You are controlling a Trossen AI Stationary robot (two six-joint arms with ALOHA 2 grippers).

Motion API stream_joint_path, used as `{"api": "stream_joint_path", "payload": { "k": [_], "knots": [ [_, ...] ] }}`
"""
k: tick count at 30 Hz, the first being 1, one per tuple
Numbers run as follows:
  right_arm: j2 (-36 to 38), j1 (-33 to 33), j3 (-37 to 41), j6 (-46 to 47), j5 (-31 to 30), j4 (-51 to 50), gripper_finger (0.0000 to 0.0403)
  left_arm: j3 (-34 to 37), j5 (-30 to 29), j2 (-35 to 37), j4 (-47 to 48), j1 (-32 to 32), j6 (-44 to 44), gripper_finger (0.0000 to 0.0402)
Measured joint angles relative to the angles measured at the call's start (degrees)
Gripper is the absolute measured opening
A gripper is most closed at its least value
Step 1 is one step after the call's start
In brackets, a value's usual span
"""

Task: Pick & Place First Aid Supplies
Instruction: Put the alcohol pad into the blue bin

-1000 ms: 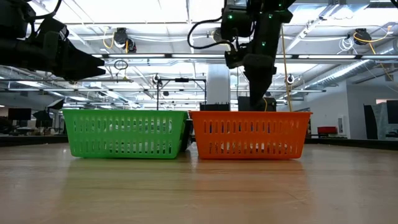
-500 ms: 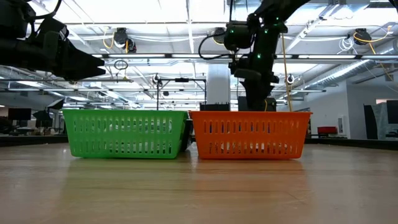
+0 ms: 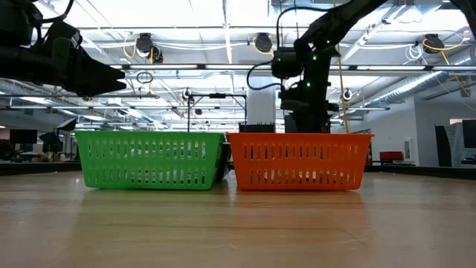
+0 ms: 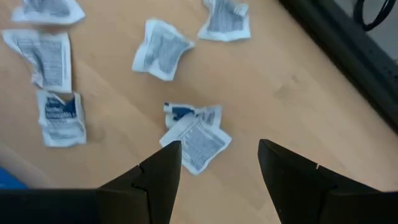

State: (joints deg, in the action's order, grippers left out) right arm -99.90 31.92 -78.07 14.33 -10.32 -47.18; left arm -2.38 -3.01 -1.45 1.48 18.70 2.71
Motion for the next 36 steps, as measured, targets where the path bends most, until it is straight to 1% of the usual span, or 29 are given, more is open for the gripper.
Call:
{"api": "stream_joint_path", "payload": {
  "k": [5, 11, 17, 21, 24, 26, 28, 36],
  "knots": [
    [-3.4, 0.3, -0.1, 0.8, 0.2, 0.2, 0.0208, 0.0, 0.0, 0.0, 0.0, 0.0, 0.0, 0.0365],
    [-6.0, 0.8, 0.8, 2.2, 4.5, 0.7, 0.0208, 0.0, 0.0, 0.0, 0.0, 0.0, 0.0, 0.0365],
    [-8.7, 0.7, 2.7, 2.2, 6.0, 1.1, 0.0208, 0.0, 0.0, 0.0, 0.0, 0.0, 0.0, 0.0365],
    [-10.0, 0.9, 3.5, 1.9, 6.0, 1.8, 0.0208, 0.0, 0.0, 0.0, 0.0, 0.0, 0.0, 0.0365],
    [-10.5, 0.9, 3.4, 1.4, 6.2, 2.8, 0.0200, 0.0, 0.0, 0.0, 0.0, 0.0, 0.0, 0.0365],
    [-10.5, 1.0, 3.5, 1.3, 6.1, 3.0, 0.0184, 0.0, 0.0, 0.0, 0.0, 0.0, 0.0, 0.0365],
    [-10.5, 1.0, 3.5, 1.4, 6.1, 3.0, 0.0158, 0.0, 0.0, 0.0, 0.0, 0.0, 0.0, 0.0365],
    [-10.6, 1.1, 3.5, 1.4, 6.3, 3.0, 0.0017, 0.0, 0.0, 0.0, 0.0, 0.0, 0.0, 0.0365]
  ]
}}
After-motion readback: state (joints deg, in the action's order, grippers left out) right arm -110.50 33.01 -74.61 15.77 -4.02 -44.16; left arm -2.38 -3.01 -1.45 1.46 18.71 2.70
